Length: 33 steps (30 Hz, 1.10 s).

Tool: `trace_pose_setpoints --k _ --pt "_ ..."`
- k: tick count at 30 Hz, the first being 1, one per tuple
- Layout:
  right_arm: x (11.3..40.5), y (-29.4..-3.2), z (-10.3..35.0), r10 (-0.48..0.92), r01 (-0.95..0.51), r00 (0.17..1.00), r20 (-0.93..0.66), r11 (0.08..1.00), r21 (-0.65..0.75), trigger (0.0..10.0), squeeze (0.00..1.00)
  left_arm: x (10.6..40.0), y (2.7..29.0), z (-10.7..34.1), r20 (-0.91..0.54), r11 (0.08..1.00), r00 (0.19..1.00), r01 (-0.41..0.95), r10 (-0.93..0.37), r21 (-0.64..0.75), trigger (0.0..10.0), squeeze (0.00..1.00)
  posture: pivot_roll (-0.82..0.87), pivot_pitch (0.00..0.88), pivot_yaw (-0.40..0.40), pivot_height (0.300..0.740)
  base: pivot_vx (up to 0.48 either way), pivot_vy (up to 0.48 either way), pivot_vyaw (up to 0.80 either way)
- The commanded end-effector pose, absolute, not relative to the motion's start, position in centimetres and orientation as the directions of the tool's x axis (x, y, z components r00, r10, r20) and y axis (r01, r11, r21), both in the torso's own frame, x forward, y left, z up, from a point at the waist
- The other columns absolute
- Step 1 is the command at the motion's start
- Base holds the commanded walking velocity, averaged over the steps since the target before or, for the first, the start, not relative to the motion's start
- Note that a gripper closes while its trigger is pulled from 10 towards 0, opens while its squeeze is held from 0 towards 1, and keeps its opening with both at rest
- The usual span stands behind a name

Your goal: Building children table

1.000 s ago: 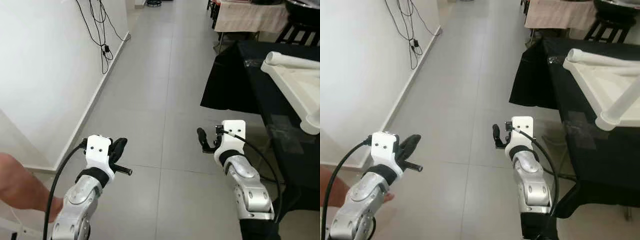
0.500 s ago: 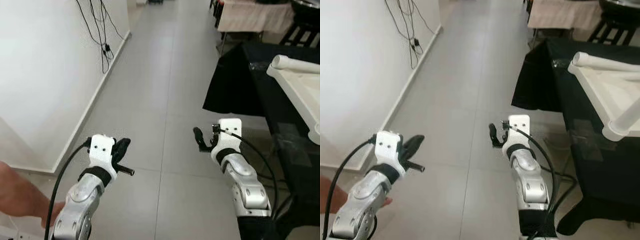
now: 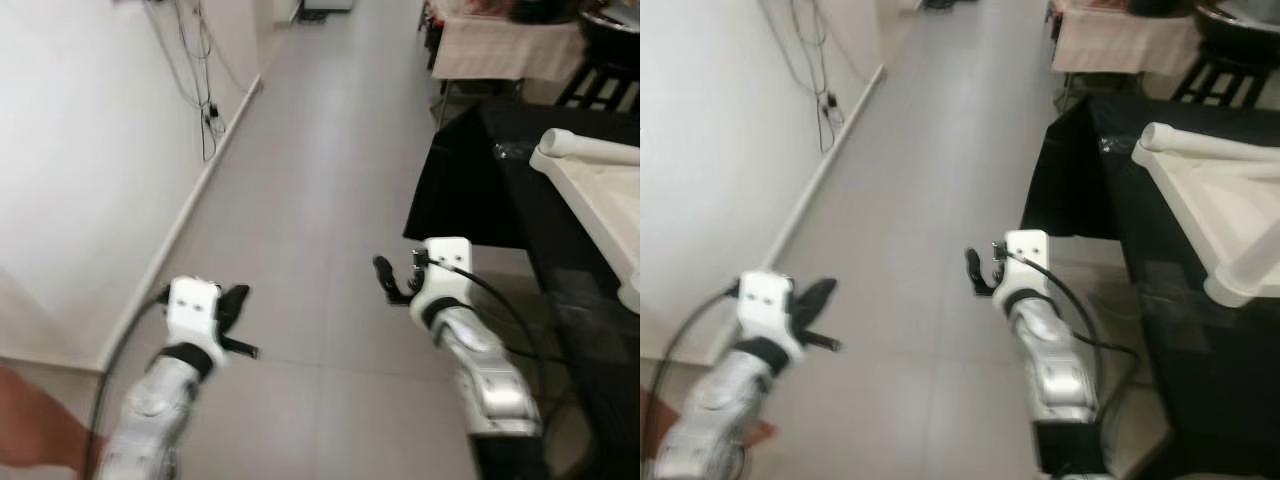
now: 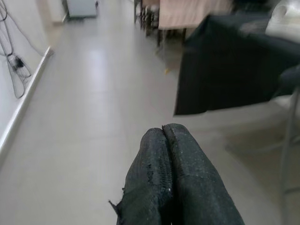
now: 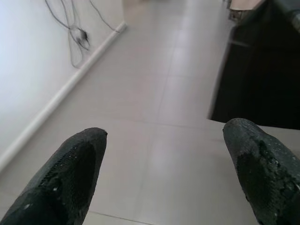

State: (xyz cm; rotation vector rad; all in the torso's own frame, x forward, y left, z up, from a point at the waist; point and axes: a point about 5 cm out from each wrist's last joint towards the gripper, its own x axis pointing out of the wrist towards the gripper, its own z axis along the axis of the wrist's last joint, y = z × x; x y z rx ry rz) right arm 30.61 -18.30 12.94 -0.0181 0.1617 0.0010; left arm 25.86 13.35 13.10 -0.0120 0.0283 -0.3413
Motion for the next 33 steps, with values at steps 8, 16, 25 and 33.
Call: trace_pose_setpoints --k 8,16,25,33 --pt "30.98 -16.93 13.24 0.043 -0.043 0.988 -0.148 0.999 0.005 10.0 0.0 25.71 14.53 12.7 -0.043 0.955 0.954 0.297 -0.297 -0.003 10.0 0.0 0.0 0.066 -0.028 0.74 0.268 0.0 0.0" --pt "31.01 -16.95 13.22 0.044 -0.044 0.988 -0.15 0.999 0.005 10.0 0.0 25.72 14.5 12.71 -0.042 0.955 0.954 0.298 -0.298 -0.003 10.0 0.0 0.0 0.067 -0.028 0.74 0.266 0.0 0.0" --pt "31.07 -16.95 13.22 0.044 -0.043 0.988 -0.151 0.999 0.006 10.0 0.0 25.75 14.49 12.72 -0.041 0.954 0.954 0.299 -0.299 -0.003 10.0 0.0 0.0 0.069 -0.029 0.74 0.313 0.0 0.0" --pt "31.1 -16.97 13.21 0.045 -0.044 0.987 -0.153 0.999 0.007 10.0 0.0 25.77 14.47 12.74 -0.04 0.954 0.953 0.299 -0.299 -0.003 10.0 0.0 0.0 0.07 -0.029 0.74 0.358 0.0 0.0"
